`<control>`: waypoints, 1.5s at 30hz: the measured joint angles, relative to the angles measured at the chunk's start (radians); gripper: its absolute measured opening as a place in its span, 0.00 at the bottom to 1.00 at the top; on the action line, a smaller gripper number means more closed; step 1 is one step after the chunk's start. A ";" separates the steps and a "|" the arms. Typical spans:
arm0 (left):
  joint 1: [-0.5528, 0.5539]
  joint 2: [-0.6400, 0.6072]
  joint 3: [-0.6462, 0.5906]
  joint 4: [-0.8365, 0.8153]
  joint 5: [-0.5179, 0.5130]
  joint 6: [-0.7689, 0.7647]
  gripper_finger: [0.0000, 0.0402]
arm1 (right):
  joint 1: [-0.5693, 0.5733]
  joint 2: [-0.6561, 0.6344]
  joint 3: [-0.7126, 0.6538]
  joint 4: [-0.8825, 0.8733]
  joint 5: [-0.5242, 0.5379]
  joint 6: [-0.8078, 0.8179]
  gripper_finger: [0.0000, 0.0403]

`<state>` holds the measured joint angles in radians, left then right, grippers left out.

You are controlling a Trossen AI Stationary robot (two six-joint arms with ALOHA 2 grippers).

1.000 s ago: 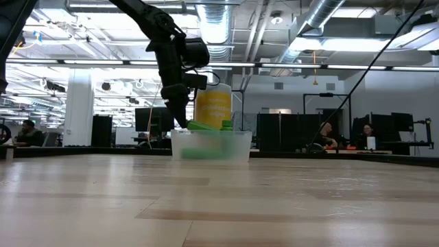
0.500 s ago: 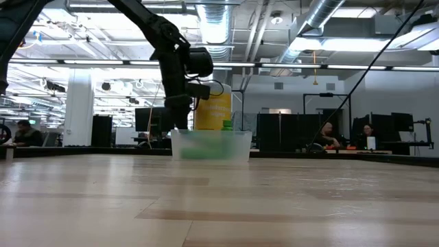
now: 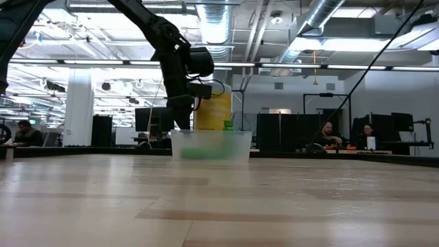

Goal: Pick & Place Travel size toiletries
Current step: Return to Home Position

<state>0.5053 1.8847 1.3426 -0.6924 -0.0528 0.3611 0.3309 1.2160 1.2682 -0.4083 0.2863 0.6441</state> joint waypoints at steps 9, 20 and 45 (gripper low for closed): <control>-0.010 -0.044 -0.003 -0.039 0.002 -0.029 0.31 | -0.001 -0.007 0.000 0.001 0.000 0.000 0.40; -0.104 -0.656 -0.001 0.013 0.004 -0.199 0.15 | -0.097 -0.123 0.000 0.189 -0.001 -0.329 0.37; -0.127 -1.704 -0.801 0.319 -0.097 -0.454 0.00 | -0.311 -0.816 -0.801 0.571 -0.002 -0.569 0.00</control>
<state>0.3779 0.1806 0.5413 -0.3739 -0.1498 -0.0933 0.0202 0.4001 0.4673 0.1624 0.2843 0.0755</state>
